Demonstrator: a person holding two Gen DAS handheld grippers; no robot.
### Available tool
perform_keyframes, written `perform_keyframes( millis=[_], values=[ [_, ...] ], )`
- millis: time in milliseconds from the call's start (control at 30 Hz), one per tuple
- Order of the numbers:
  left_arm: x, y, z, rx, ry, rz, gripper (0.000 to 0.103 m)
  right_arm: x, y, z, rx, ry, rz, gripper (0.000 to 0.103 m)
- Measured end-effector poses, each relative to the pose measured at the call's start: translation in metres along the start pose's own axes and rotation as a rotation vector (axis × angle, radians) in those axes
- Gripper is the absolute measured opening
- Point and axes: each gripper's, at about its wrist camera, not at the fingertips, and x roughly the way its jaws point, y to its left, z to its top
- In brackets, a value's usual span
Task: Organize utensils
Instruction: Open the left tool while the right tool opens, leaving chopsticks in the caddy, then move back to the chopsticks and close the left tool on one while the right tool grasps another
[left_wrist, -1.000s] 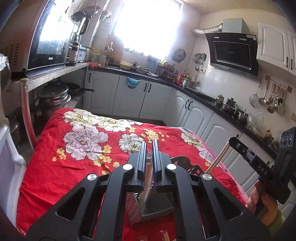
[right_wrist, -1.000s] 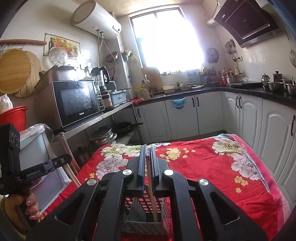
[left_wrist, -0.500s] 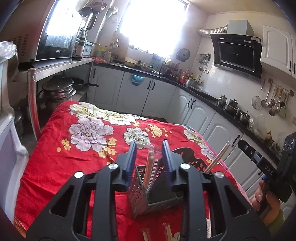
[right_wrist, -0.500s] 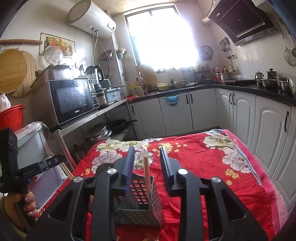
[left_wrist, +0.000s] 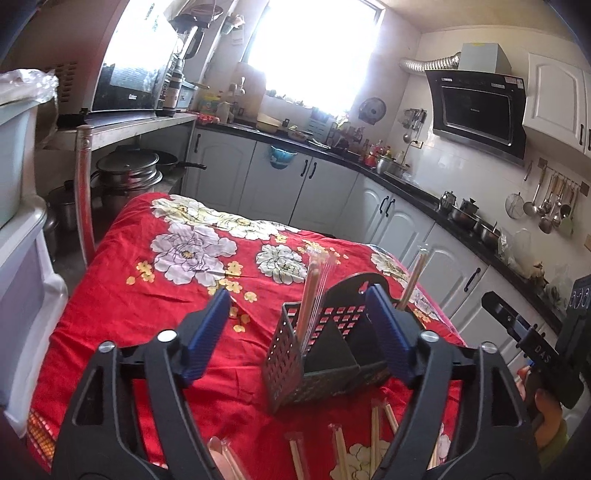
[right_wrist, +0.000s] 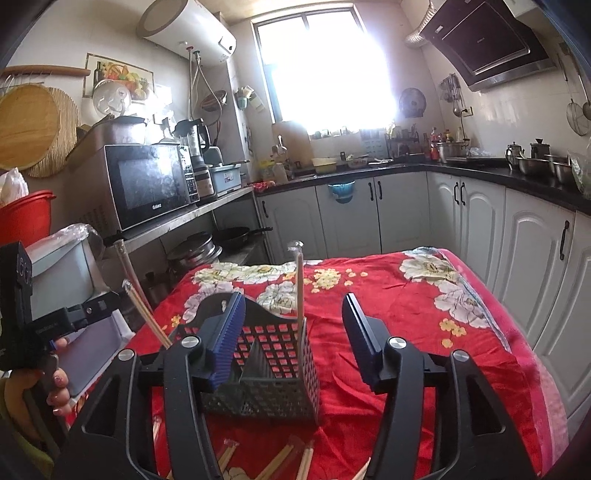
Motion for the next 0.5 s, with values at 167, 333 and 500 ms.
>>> perform_keyframes(
  millis=[167, 333, 500],
  values=[
    [-0.011, 0.002, -0.007, -0.004, -0.017, 0.011, 0.087, -0.006, 0.002, -0.010, -0.008, 0.016, -0.005, 0.056],
    [-0.020, 0.006, -0.015, -0.015, -0.015, 0.016, 0.092, -0.011, 0.003, -0.020, -0.008, 0.042, 0.002, 0.058],
    [-0.026, 0.010, -0.024, -0.021, -0.002, 0.027, 0.092, -0.015, 0.010, -0.032, -0.018, 0.075, 0.017, 0.061]
  ],
)
